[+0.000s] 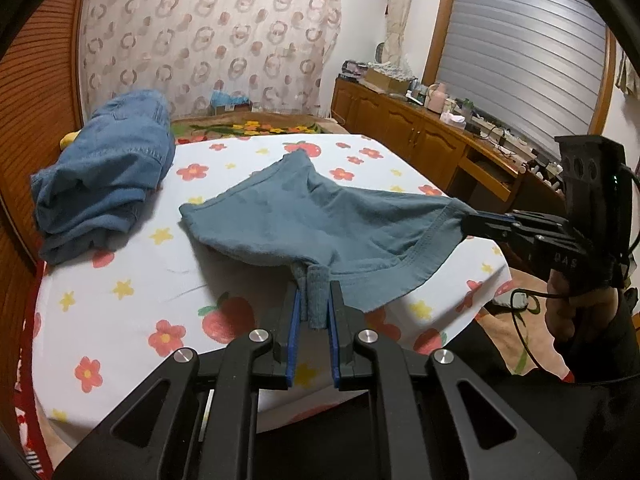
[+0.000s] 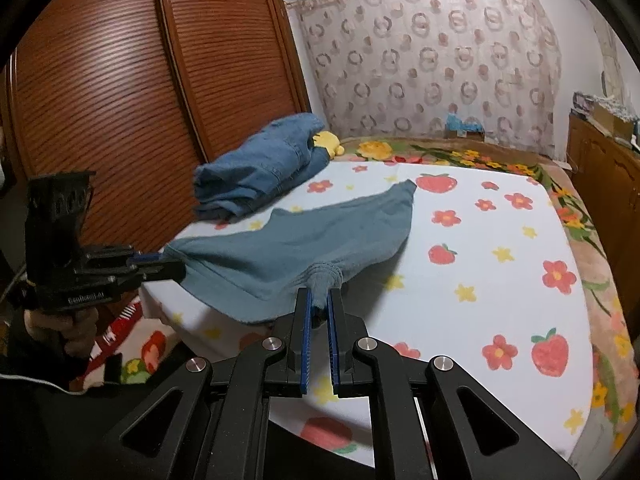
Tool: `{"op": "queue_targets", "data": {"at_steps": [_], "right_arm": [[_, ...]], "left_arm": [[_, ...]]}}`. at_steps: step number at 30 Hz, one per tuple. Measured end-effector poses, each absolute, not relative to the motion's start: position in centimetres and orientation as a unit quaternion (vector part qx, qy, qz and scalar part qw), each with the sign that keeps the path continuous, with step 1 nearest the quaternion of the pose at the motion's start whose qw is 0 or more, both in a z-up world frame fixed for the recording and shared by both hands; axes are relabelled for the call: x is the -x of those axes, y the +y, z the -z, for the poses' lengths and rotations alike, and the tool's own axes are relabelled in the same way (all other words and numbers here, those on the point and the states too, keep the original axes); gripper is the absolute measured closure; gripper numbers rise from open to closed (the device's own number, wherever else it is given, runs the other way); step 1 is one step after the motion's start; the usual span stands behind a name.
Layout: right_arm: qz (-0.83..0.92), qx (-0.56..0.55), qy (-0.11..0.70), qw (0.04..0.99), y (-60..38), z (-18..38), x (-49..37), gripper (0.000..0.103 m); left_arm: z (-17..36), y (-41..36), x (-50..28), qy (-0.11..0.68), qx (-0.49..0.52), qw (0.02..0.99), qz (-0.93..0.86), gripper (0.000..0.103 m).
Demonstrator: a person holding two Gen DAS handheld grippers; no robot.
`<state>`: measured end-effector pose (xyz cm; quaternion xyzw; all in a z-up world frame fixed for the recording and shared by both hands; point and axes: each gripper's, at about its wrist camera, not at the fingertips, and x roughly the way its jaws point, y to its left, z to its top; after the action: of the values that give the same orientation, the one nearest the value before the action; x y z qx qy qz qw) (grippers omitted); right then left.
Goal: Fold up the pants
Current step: 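Close the right gripper on the shorts while the left gripper lifts and folds them over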
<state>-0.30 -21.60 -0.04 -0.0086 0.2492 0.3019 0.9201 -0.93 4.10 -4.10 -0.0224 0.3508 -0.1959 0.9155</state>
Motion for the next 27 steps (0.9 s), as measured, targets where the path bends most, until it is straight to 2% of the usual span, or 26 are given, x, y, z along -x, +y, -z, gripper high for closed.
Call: {"op": "queue_targets", "data": {"at_steps": [27], "right_arm": [[-0.272, 0.06, 0.23, 0.932, -16.6, -1.4, -8.8, 0.096]], "left_arm": [[4.3, 6.6, -7.5, 0.347, 0.034, 0.924, 0.155, 0.09]]}}
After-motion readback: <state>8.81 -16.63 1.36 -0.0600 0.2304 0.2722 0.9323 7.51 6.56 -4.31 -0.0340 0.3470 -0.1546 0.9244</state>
